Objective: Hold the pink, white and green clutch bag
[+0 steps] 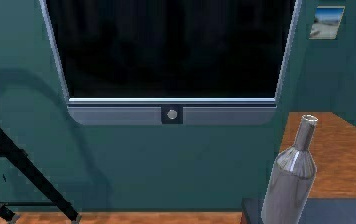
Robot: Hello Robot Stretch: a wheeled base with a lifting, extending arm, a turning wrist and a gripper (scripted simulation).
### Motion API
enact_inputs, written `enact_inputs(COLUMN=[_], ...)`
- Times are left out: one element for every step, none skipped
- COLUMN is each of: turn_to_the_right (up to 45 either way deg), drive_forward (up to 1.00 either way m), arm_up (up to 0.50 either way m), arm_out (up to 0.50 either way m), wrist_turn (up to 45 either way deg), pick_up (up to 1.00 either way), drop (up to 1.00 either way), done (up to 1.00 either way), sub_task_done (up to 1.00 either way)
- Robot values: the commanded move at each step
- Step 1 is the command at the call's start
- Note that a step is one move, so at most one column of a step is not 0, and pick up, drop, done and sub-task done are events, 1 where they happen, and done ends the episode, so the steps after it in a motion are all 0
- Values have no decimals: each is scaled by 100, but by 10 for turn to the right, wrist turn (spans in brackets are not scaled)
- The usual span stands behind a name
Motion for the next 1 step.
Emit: enact_inputs(turn_to_the_right=[0], drive_forward=[0], arm_up=[50], arm_out=[0], wrist_turn=[0], pick_up=[0], drop=[0], done=[0], sub_task_done=[0])
